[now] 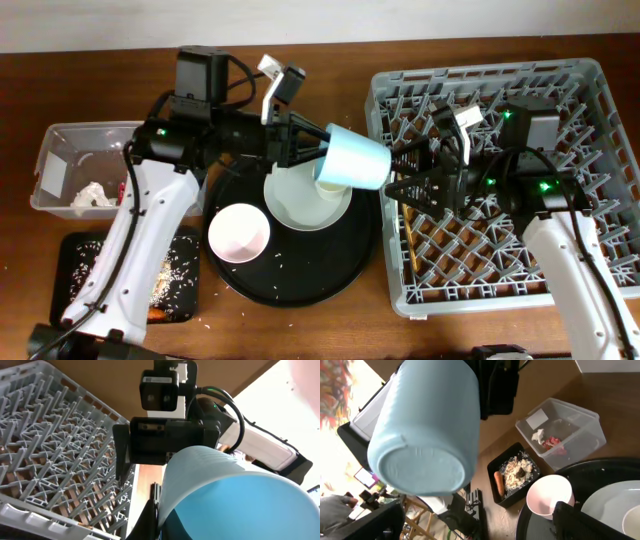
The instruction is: Sort waste into correct bins and load items into the dishwasher rack
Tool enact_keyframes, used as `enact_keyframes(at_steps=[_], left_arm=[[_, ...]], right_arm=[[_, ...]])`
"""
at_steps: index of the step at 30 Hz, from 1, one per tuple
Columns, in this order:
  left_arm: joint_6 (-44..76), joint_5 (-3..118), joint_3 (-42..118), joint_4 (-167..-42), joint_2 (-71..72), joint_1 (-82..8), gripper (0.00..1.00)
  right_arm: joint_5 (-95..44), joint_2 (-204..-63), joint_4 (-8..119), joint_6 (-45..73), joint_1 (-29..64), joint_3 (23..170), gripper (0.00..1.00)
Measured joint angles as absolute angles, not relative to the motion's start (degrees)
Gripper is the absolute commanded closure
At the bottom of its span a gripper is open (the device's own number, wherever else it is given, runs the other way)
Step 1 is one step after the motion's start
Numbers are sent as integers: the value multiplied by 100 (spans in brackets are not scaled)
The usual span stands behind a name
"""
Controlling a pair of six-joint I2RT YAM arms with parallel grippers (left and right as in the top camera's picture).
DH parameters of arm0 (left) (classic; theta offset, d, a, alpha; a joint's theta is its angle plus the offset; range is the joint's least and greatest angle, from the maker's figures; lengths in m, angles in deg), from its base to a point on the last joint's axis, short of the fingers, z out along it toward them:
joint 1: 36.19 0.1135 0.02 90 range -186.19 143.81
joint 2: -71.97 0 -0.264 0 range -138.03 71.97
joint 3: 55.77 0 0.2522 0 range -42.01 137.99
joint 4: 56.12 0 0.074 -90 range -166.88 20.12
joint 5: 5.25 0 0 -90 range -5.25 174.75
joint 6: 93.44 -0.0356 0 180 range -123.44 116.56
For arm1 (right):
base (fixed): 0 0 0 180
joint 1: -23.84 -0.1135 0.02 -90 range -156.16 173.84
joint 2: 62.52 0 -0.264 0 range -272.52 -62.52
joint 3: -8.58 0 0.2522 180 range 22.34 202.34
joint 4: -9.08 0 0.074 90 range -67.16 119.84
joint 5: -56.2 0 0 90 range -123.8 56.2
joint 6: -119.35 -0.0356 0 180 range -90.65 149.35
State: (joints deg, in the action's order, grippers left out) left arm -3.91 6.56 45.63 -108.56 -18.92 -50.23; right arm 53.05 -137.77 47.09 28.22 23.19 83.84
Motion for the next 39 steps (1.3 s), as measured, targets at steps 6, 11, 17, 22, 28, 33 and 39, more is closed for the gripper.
enact_keyframes(at_steps=[6, 11, 17, 22, 28, 33, 39], left_arm=[[-408, 1076, 4563, -11096, -1894, -5198, 100], [-410, 1124, 4563, -11103, -1894, -5205, 100], [-412, 908, 4563, -11101, -1890, -5242, 100], [-456, 1111, 4569, -11101, -1888, -5297, 78], [-450, 2053, 4604, -11361, -1870, -5255, 67], [-454, 3699, 4606, -12170, -1879, -4993, 65], [-454, 4142, 4606, -12338, -1879, -4993, 64]], right_arm=[[5423, -13586, 2729, 1188, 2317, 8362, 4], [5362, -13586, 2443, 814, 1773, 8362, 8], [5132, -13586, 2449, 772, 1589, 8362, 41], [5027, -13589, 2458, 713, 1587, 8362, 61], [4795, -13604, 2532, 709, 2074, 8347, 67], [4964, -13586, 3276, 742, 3661, 8351, 69], [2100, -13575, 5752, 1518, 4332, 8417, 70]])
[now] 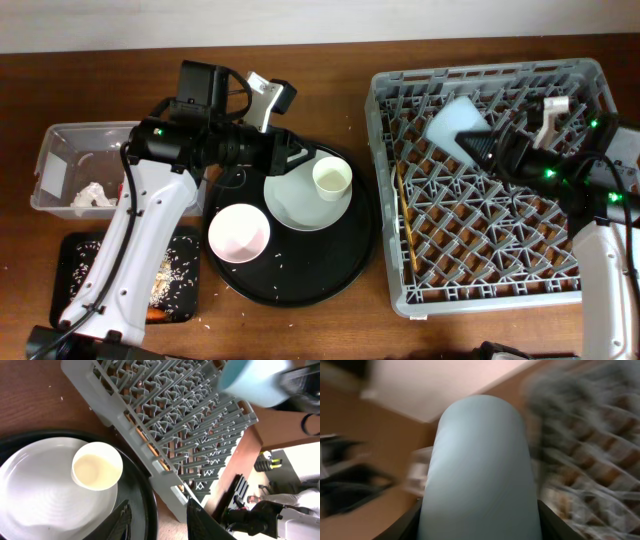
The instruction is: Sort waste into correct bins and load items into the dishwasher rack
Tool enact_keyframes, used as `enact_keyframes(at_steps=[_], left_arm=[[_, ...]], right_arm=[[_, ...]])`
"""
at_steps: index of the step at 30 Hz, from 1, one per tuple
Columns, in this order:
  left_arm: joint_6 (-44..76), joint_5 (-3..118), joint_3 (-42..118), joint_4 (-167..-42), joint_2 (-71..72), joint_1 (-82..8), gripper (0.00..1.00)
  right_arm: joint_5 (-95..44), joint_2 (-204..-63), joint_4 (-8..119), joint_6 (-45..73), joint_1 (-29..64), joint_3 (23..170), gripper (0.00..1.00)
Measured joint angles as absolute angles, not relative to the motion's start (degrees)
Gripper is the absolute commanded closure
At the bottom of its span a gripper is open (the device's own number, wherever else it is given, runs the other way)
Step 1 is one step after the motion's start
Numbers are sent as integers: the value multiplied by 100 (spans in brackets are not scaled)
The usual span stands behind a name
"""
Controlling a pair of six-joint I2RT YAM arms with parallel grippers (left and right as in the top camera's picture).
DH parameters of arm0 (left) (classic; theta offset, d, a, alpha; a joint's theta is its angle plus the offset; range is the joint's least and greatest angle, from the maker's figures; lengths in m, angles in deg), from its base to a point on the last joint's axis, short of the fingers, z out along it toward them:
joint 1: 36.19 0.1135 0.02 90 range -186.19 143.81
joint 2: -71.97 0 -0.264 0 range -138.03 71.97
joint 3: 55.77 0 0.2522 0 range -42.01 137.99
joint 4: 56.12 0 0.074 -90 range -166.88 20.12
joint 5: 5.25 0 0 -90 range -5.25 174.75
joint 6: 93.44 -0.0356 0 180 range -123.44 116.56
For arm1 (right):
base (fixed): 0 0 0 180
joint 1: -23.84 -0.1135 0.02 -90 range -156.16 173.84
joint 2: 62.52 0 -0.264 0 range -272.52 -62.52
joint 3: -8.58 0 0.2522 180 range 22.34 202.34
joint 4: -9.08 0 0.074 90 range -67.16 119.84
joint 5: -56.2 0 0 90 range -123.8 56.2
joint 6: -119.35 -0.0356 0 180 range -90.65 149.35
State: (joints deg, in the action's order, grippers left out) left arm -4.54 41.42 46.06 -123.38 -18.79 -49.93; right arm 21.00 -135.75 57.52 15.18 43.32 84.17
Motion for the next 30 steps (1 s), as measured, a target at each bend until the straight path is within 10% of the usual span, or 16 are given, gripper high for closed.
enact_keyframes(at_steps=[8, 15, 16, 20, 30], left_arm=[[-454, 5111, 4606, -12502, -1879, -5432, 58], [-338, 5657, 4606, -12585, -2063, -5592, 58], [-338, 5675, 4606, -12585, -2093, -5592, 58], [-316, 5690, 4604, -12609, -2432, -5592, 42], [228, 6306, 4598, -12539, -2439, -5758, 42]], right_arm=[[-2312, -13554, 8200, 2105, 3388, 9750, 71], [-2929, -15387, 8613, 2184, 2844, 9805, 75], [-2929, -15606, 8617, 2189, 2844, 9805, 71], [-2927, -15774, 8637, 2184, 2844, 9805, 8], [-2177, -15652, 10351, 2206, 2844, 11492, 1]])
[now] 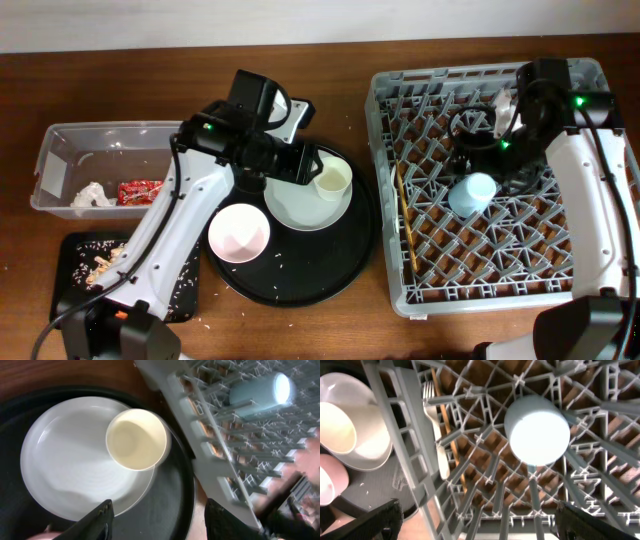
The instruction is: Sort waste into correct bins and load items into the dishwasher rack
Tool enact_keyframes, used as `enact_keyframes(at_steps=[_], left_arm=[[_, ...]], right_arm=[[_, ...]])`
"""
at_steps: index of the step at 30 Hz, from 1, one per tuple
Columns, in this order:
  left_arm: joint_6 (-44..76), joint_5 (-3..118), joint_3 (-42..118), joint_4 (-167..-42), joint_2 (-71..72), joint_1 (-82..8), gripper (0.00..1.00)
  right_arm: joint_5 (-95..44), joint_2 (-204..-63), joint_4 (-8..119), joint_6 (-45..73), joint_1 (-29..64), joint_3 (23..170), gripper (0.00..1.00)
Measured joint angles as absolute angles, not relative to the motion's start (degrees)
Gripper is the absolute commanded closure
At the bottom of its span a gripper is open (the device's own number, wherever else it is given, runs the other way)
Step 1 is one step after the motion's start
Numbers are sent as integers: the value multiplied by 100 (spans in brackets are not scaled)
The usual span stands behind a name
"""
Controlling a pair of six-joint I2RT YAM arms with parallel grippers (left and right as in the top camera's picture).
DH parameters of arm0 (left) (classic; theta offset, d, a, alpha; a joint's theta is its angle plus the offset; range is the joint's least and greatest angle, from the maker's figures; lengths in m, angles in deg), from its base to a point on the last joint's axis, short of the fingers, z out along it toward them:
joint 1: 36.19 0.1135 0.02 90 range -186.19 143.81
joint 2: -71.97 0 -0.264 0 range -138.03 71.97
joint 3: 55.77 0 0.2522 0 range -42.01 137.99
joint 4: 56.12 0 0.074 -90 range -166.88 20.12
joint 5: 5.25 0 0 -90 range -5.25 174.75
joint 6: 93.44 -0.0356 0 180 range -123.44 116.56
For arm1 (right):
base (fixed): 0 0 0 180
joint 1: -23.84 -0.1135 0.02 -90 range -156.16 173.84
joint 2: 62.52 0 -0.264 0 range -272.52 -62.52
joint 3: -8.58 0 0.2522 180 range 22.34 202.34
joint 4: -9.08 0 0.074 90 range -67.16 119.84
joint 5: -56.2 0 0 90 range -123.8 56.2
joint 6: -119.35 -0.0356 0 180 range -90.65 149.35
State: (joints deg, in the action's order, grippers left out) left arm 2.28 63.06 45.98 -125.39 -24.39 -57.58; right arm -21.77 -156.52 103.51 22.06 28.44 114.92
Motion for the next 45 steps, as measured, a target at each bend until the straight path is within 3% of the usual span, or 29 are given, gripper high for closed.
enact_keyframes(at_steps=[3, 9, 10, 11, 18, 21, 23, 27, 34, 35, 37, 41, 42, 43, 45], left_arm=[[1231, 7482, 4598, -12281, -2920, -5913, 42], [1590, 7292, 4596, -11881, -4301, -5922, 43], [1592, 7255, 4596, -11859, -4380, -5924, 62], [1592, 7253, 4596, -11855, -4404, -5922, 100], [1611, 6603, 4596, -11809, -4364, -5854, 100], [971, 4789, 4602, -11798, -3416, -5168, 100], [383, 2912, 4637, -11440, -2902, -4761, 100], [-419, 411, 4659, -10734, -2799, -4868, 99], [-605, 42, 4661, -10563, -2799, -5600, 98], [-607, 79, 4661, -10567, -2799, -5644, 98], [-609, 188, 4661, -10640, -2799, -5648, 98], [-651, 374, 4661, -10736, -2799, -5648, 98], [-653, 383, 4661, -10740, -2799, -5648, 96], [-673, 424, 4661, -10790, -2799, -5648, 82], [-701, 558, 4663, -10808, -2799, -5648, 72]], right_arm=[[-2162, -15643, 10532, 2298, 2844, 11507, 1], [-2144, -15643, 10543, 2335, 2844, 11514, 1], [-2144, -15643, 10543, 2333, 2844, 11514, 1], [-2142, -15643, 10545, 2337, 2844, 11514, 1], [-2039, -15643, 10814, 2672, 2848, 11529, 1], [-92, -15632, 11393, 4615, 2883, 11660, 1], [1268, -15630, 11712, 5861, 2883, 11676, 1], [3032, -15630, 11931, 7482, 2798, 11676, 1], [3838, -15608, 11730, 7948, 2105, 11673, 1], [3976, -15608, 11725, 7948, 2105, 11673, 6], [4072, -15608, 11712, 7948, 2105, 11673, 34], [4113, -15606, 11695, 7930, 2114, 11676, 64], [4109, -15606, 11690, 7922, 2118, 11676, 64], [4100, -15608, 11693, 7917, 2118, 11673, 67], [4078, -15608, 11647, 7917, 2118, 11673, 71]])
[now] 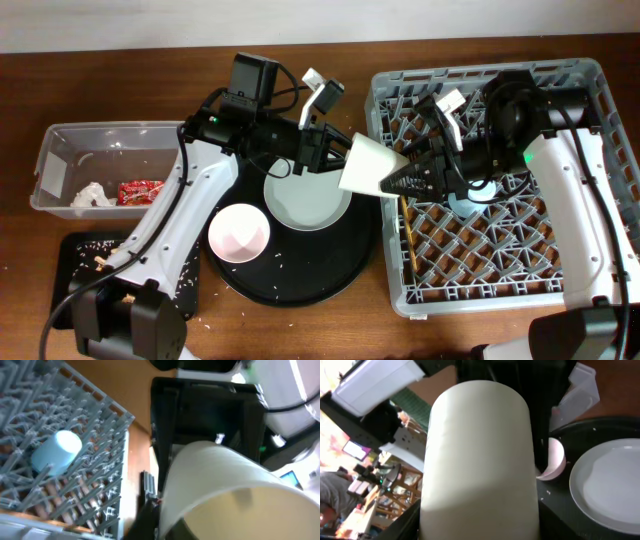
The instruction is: Sort waste into correct bins and load items into the dishwasher rack
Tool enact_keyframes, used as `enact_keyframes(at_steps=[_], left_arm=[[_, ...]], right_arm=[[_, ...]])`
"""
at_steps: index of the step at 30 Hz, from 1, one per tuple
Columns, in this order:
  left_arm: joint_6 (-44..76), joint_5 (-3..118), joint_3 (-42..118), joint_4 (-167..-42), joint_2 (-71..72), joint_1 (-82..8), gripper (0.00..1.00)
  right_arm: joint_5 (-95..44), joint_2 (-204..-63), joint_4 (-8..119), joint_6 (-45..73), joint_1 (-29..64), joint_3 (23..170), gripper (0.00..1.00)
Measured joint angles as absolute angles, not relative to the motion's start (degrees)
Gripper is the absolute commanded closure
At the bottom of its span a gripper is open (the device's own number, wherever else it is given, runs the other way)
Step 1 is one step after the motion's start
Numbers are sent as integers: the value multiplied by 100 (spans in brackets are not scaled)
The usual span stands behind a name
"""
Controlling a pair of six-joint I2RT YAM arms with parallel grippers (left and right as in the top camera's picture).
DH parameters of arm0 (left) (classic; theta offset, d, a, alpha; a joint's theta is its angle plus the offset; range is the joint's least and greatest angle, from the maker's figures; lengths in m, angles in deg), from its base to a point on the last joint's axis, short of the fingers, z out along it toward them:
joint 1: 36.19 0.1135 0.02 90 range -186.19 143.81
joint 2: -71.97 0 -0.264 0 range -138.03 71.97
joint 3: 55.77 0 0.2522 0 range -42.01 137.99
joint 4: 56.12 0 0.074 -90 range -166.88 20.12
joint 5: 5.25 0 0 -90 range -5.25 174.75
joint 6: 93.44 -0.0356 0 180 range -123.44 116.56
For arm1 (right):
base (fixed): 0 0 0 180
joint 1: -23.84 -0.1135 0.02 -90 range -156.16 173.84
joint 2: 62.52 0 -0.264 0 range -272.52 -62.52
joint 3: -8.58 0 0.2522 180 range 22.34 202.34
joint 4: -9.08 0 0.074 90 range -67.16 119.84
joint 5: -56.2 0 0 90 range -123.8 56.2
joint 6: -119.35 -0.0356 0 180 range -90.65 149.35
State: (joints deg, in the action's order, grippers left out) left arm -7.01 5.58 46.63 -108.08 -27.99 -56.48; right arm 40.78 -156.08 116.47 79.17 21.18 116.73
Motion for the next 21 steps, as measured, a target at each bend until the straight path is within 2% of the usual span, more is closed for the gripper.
enact_keyframes(at_steps=[2, 4, 6, 9, 10, 13, 16, 21], left_arm=[[-692, 1082, 4674, -11033, -2797, -5651, 70], [-686, 2260, 4716, -11693, -2751, -5664, 69], [-692, 3797, 4725, -12130, -2753, -5648, 67], [-690, 4614, 4718, -12266, -2769, -5637, 62], [-668, 4842, 4714, -12344, -2769, -5637, 62], [-415, 5659, 4714, -12622, -2769, -5637, 62], [-318, 5869, 4714, -12690, -2769, -5637, 61], [-316, 5959, 4709, -12755, -2769, -5637, 61]], right_arm=[[3840, -15610, 11601, 7909, 2116, 11673, 74], [3272, -15632, 11590, 7893, 2352, 11673, 78], [3394, -15604, 11631, 7871, 2826, 11676, 82], [3305, -15604, 11621, 7616, 3633, 11676, 89], [3104, -15599, 11516, 7380, 3851, 11676, 91], [986, -15588, 10591, 4853, 4361, 11676, 91], [-894, -15588, 10303, 3552, 3987, 11673, 91], [-2785, -15588, 10104, 2785, 2090, 11673, 91]])
